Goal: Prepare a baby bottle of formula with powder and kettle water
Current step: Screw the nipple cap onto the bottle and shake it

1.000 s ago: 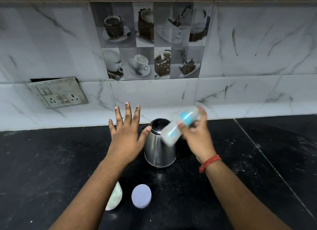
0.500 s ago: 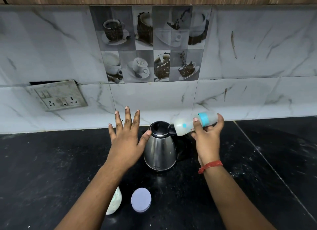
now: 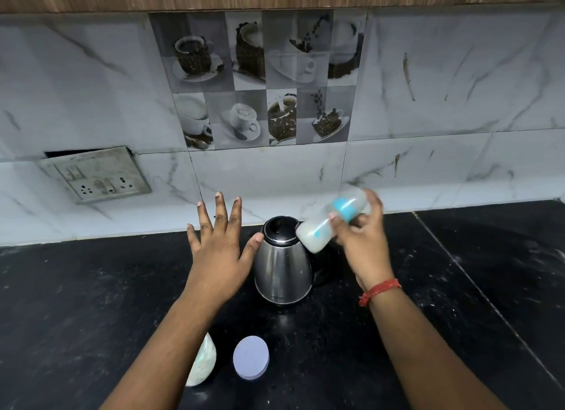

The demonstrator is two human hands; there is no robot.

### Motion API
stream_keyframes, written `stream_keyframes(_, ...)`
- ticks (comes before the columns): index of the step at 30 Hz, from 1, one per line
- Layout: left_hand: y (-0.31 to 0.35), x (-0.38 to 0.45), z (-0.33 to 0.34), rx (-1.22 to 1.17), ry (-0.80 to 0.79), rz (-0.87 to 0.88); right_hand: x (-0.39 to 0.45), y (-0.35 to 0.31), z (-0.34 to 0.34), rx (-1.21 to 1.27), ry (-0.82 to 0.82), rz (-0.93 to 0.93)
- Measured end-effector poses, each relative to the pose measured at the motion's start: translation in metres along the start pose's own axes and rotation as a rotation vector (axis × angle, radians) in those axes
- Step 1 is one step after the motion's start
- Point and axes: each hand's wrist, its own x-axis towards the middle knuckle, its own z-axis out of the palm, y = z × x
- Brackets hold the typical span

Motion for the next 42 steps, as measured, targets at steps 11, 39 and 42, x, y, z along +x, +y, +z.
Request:
stream_keyframes(11, -0.001, -0.001, -0.002, 0.004, -0.006, 0.013, 0.001, -0.004, 0.001, 0.152, 0.134, -0.043)
stream_keyframes(39, 0.002, -0.002, 0.004, 0.078, -0.046, 0.023, 0.01, -0.017, 0.002, -0.173, -0.126, -0.099)
stream_keyframes(42, 0.002, -0.002, 0.004, 0.065, -0.032, 0.024, 0.01, -0.012, 0.0, -0.23, -0.201, -0.021)
